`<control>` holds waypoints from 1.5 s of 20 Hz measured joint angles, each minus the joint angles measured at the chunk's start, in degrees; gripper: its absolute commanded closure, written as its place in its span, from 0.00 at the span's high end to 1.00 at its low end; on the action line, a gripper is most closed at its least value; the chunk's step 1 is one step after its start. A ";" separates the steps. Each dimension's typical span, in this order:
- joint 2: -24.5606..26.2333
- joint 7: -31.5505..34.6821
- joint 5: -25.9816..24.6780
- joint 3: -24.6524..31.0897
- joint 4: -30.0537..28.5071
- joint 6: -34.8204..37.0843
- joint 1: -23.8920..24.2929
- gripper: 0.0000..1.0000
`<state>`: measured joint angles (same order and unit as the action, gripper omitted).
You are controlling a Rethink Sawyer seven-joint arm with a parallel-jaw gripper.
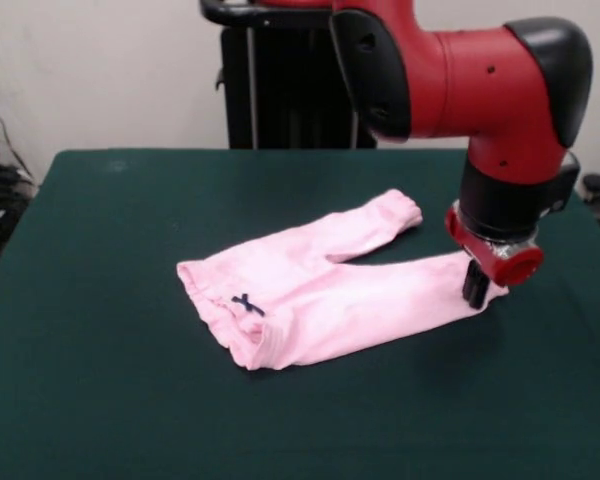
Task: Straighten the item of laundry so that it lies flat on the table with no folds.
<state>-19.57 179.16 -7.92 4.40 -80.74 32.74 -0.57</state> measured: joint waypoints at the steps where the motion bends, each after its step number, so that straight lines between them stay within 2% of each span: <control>1: 0.09 0.00 0.92 0.62 -0.18 -0.02 0.58 0.00; 5: 0.49 0.00 5.46 3.34 -1.71 -0.01 3.78 0.00; 14: 0.75 0.00 8.40 4.78 -2.84 -0.05 4.91 0.00; 21: 0.32 0.00 8.32 3.31 -2.84 0.13 0.73 0.00; 30: -3.54 0.00 4.26 -4.42 -3.66 0.22 -8.24 0.00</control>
<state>-23.11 179.16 -3.66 -0.03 -84.40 32.96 -8.81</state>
